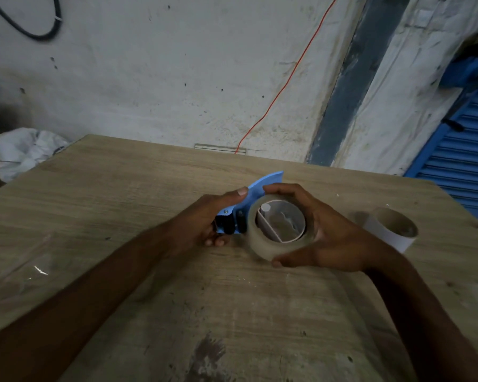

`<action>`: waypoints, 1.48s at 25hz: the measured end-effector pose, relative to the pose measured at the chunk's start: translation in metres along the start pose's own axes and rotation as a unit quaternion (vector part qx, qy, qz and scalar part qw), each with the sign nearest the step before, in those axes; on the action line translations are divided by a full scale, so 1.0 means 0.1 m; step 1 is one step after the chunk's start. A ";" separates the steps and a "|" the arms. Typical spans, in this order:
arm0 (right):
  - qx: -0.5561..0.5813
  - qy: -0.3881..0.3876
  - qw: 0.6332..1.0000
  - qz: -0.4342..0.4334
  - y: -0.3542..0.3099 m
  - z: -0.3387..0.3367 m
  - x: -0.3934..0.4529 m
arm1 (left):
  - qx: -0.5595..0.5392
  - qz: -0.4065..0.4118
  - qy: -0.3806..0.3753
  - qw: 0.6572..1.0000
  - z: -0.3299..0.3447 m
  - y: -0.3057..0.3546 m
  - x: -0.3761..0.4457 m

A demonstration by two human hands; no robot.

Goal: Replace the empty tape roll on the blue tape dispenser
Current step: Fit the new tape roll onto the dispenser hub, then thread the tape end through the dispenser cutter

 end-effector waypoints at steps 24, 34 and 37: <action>0.011 0.160 0.986 0.036 0.13 -0.12 0.01 | -0.029 0.205 0.147 0.967 -0.09 0.12 -0.01; 0.008 0.224 0.974 0.025 0.10 -0.17 0.01 | 0.247 0.341 0.150 0.895 0.18 0.16 -0.07; 0.003 0.204 0.978 0.034 0.13 -0.17 0.01 | 0.239 0.334 0.161 0.897 0.10 0.20 -0.09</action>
Point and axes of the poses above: each hand's wrist, its own x-axis towards the middle knuckle, its own z-axis out of the palm, y = z × x, the point moved 5 cm from there along x, towards the middle knuckle, and after that the axes turned 12 degrees about -y, right-handed, at the moved point
